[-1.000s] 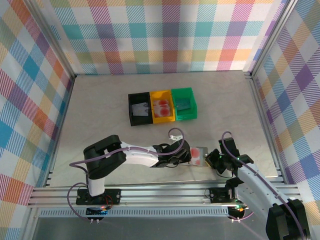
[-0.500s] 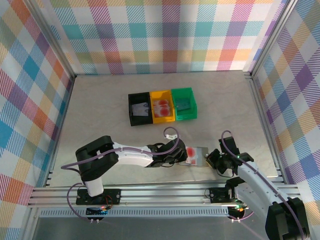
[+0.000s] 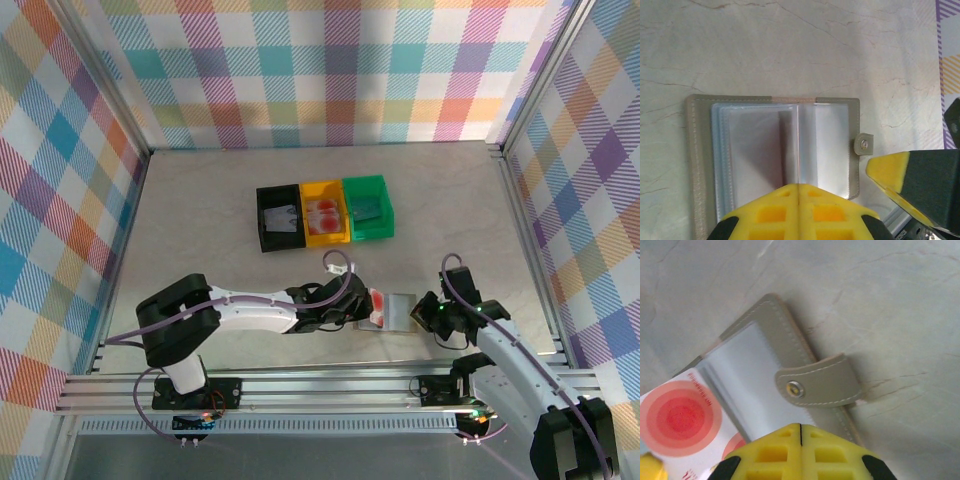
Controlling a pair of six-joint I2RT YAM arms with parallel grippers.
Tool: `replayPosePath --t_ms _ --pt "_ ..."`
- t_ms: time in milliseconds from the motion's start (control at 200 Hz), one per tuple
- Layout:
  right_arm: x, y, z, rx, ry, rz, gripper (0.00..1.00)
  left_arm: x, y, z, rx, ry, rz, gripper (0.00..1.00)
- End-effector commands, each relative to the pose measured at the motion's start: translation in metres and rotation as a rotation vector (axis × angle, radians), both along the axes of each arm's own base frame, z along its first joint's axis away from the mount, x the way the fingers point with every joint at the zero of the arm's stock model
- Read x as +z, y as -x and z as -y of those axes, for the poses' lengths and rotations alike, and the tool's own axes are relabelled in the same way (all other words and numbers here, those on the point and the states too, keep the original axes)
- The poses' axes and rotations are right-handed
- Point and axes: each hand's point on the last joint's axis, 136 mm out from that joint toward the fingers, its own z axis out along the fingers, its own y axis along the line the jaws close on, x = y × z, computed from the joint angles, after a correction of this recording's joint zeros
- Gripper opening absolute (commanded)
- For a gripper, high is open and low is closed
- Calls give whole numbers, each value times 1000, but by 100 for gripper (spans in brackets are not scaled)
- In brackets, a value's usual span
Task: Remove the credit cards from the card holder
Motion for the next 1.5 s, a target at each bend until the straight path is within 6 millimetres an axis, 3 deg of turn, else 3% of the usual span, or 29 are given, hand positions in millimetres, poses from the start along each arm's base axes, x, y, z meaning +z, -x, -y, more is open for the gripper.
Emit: replayPosePath --t_ms 0,100,210,405,510,745,1035,1395,1495 --pt "20 -9 -14 88 -59 78 0 4 1 -9 -13 -2 8 0" --pt "30 -12 -27 144 -126 133 4 7 2 -11 -13 7 13 0" --pt "45 -14 -44 220 -224 211 20 13 4 -13 -18 43 24 0" --pt "65 -13 -54 284 -290 334 46 37 8 -13 -42 153 60 0" --pt "68 -11 -57 300 -316 371 52 52 12 -13 -61 208 80 0" --pt "80 -3 -71 394 -420 477 59 74 19 -21 -72 283 108 0" --pt "101 7 -74 434 -482 641 60 82 19 -23 -57 331 108 0" --pt "84 9 -76 439 -472 578 61 88 18 -22 -46 362 106 0" --pt "88 10 -82 469 -493 583 60 89 18 -20 -48 372 101 0"
